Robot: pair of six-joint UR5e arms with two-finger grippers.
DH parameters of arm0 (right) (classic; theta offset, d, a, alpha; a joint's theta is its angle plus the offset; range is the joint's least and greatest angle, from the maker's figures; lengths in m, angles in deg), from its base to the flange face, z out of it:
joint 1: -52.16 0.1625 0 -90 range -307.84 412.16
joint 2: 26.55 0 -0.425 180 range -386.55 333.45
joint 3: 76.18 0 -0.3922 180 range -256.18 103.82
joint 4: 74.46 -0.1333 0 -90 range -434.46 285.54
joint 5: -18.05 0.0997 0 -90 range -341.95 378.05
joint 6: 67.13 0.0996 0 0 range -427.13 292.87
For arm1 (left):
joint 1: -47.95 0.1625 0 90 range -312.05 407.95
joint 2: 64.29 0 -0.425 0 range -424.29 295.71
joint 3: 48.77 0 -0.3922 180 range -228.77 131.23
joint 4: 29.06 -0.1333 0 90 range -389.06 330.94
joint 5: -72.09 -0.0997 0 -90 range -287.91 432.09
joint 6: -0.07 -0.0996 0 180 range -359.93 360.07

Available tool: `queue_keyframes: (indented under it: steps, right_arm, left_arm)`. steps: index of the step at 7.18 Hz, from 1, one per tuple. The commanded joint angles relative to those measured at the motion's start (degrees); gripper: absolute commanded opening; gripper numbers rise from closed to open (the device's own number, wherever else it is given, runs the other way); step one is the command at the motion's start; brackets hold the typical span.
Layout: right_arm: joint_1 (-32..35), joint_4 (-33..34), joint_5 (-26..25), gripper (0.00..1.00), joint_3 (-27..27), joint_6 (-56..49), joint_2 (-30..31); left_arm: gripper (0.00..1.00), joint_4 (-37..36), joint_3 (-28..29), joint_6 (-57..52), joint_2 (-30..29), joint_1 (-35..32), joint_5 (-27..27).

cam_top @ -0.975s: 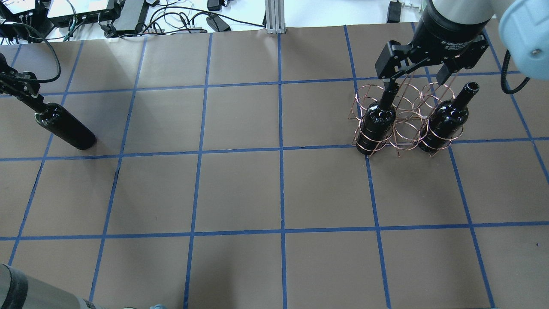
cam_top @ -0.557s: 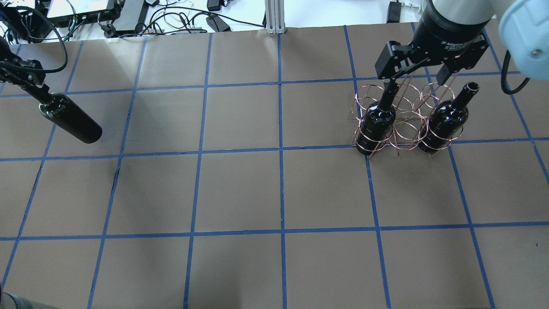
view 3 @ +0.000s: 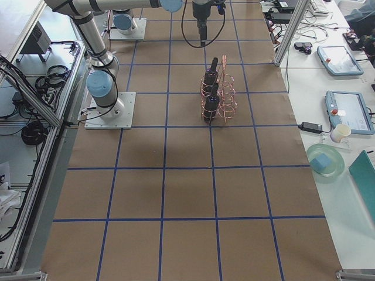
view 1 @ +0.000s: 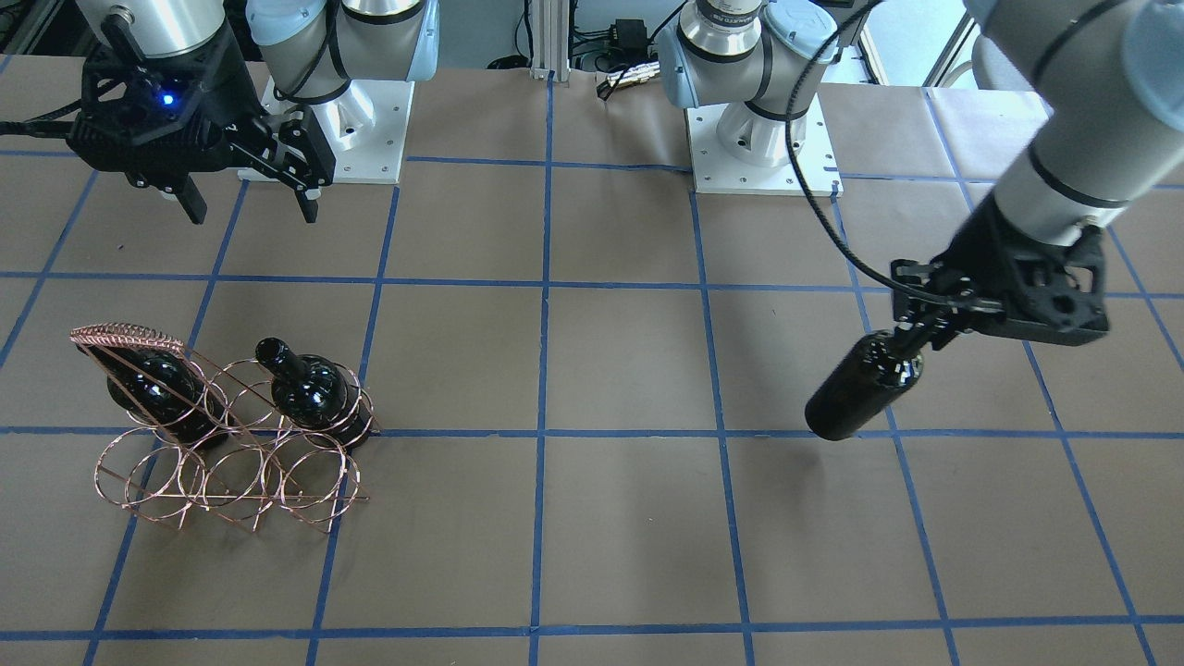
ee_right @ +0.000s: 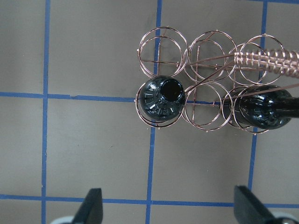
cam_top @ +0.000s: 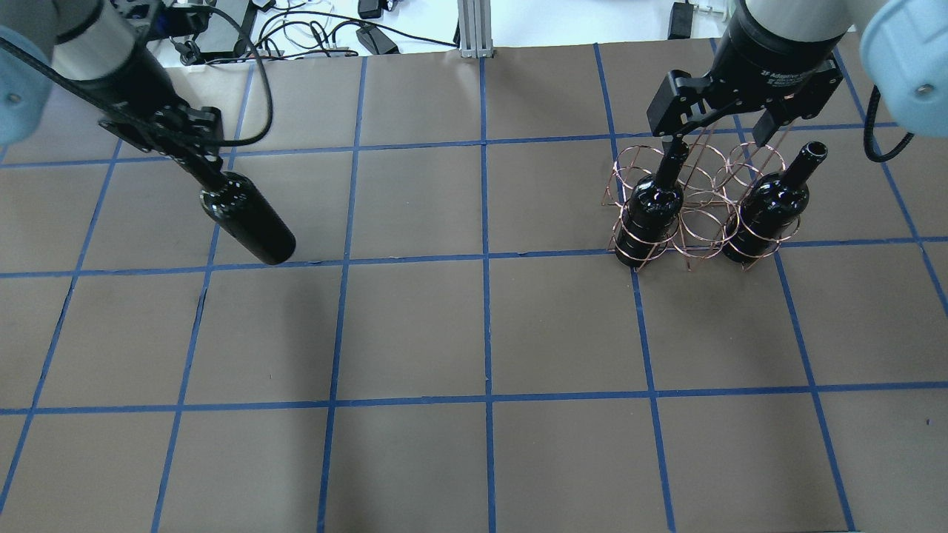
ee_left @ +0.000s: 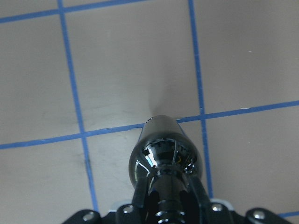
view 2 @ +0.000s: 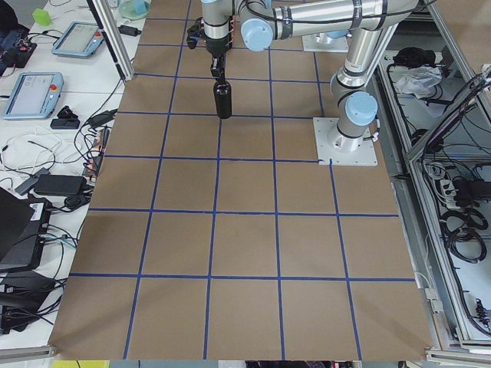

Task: Place wine into wine basket
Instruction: 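Carry the bottle with the left gripper toward the table center and set it down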

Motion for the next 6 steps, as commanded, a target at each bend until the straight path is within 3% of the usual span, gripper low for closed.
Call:
queue_keyframes:
  steps: [1, 3, 6]
  right_arm:
    - [0.00, 0.00, 0.00, 1.00, 0.00, 0.00, 0.00]
    - [0.00, 0.00, 0.00, 1.00, 0.00, 0.00, 0.00]
    - [0.00, 0.00, 0.00, 1.00, 0.00, 0.00, 0.00]
  left_arm:
    - [0.00, -0.35, -4.73, 6.69, 2.63, -10.40, 0.29]
    - [0.00, -0.35, -6.93, 8.81, 3.69, -17.01, 0.20]
    - [0.00, -4.46, -10.88, 12.92, 3.43, -18.18, -0.15]
